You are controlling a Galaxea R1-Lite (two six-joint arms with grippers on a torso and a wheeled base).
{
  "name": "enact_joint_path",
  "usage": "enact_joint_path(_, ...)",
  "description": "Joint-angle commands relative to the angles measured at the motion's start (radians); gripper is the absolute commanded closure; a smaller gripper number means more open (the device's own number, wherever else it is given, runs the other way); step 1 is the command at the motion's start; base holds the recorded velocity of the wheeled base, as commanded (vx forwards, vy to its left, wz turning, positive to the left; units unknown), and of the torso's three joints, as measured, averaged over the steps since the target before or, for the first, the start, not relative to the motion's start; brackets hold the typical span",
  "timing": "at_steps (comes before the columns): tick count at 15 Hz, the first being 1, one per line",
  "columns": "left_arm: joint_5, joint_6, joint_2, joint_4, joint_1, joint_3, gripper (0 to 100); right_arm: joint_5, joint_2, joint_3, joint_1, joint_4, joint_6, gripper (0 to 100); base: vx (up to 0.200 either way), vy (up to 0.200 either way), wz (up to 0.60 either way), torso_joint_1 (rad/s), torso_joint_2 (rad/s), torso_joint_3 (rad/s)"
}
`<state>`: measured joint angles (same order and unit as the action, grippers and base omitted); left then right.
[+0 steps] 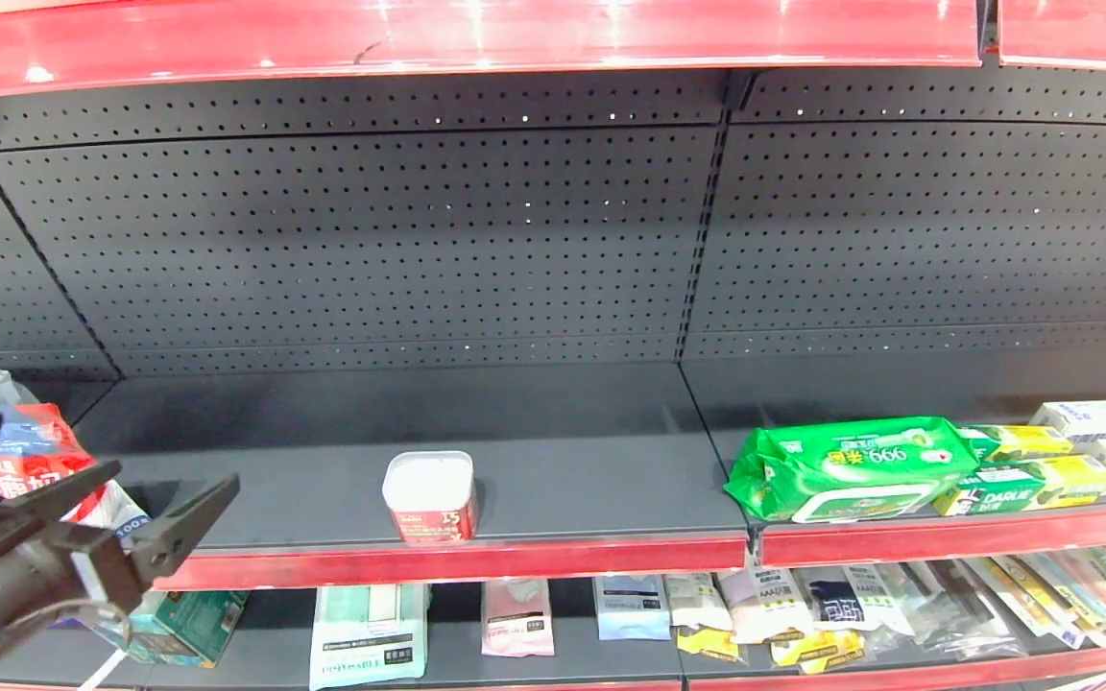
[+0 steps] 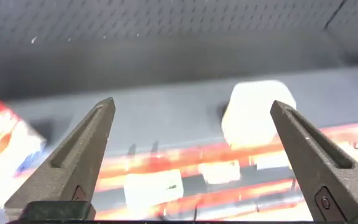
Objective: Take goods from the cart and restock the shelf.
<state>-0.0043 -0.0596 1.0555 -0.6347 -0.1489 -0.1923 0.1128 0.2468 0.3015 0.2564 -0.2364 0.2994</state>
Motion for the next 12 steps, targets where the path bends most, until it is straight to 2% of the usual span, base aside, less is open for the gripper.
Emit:
enact_joint_path(1, 0.064, -0.002, -0.322, 0.257, 0.006, 0.008, 0, 0.001, 0.002, -0.002, 0.000, -0.001, -0.011, 100, 0.000, 0.000, 0.00, 0.000, 0.00, 0.000)
enact_joint_path(3, 0.119, -0.002, -0.474, 0.446, 0.008, -0.009, 0, -0.002, 0.003, -0.012, 0.000, 0.000, -0.020, 100, 0.000, 0.000, 0.00, 0.000, 0.00, 0.000)
enact_joint_path(5, 0.204, -0.003, -0.526, 0.518, 0.009, -0.007, 0, 0.002, 0.020, -0.008, -0.002, 0.000, -0.014, 100, 0.000, 0.000, 0.00, 0.000, 0.00, 0.000)
enact_joint_path(6, 0.253, -0.034, -0.546, 0.527, 0.009, 0.004, 0, 0.002, 0.049, -0.002, -0.020, 0.000, -0.013, 100, 0.000, 0.000, 0.00, 0.000, 0.00, 0.000)
enact_joint_path(8, 0.280, -0.043, -0.577, 0.529, 0.015, 0.019, 0, -0.007, 0.094, 0.005, -0.071, 0.011, -0.011, 100, 0.000, 0.000, 0.00, 0.000, 0.00, 0.000)
enact_joint_path(10, 0.290, -0.040, -0.707, 0.544, 0.015, 0.114, 0, -0.005, 0.155, 0.004, -0.089, 0.077, 0.003, 100, 0.000, 0.000, 0.00, 0.000, 0.00, 0.000)
enact_joint_path(12, 0.302, -0.040, -0.812, 0.668, 0.026, 0.117, 0, -0.005, 0.204, 0.002, -0.092, 0.112, 0.003, 100, 0.000, 0.000, 0.00, 0.000, 0.00, 0.000)
